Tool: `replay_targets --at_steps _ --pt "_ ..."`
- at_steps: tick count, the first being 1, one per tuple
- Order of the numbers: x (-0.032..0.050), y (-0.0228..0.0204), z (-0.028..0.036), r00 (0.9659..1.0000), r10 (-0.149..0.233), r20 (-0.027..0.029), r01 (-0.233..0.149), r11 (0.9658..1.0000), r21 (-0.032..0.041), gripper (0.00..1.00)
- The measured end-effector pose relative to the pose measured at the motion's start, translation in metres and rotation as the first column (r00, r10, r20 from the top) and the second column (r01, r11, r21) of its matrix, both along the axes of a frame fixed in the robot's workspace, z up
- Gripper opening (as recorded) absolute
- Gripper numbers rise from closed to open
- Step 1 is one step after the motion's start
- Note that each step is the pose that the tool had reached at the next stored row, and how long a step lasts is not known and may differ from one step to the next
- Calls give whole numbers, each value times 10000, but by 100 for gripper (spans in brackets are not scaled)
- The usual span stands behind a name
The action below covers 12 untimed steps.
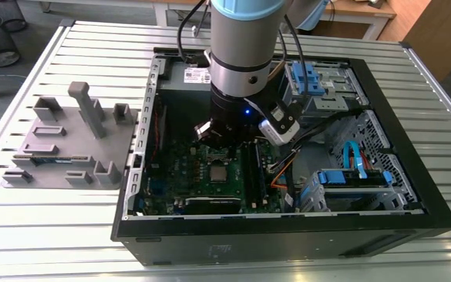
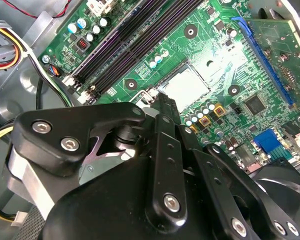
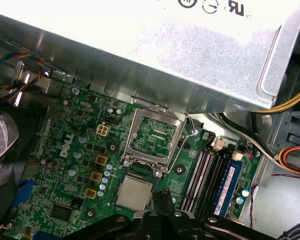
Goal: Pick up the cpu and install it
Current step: 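Close the cpu cover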
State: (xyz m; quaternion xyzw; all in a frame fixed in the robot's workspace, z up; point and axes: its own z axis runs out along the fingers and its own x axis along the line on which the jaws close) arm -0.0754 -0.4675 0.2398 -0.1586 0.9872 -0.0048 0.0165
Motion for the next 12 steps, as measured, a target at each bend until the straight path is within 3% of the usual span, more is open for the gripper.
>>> replay_targets --at_steps 7,12 --pt "4 3 -17 10000 1 0 -1 10000 0 11" --pt "23 38 -37 10000 25 0 -25 10000 -1 11"
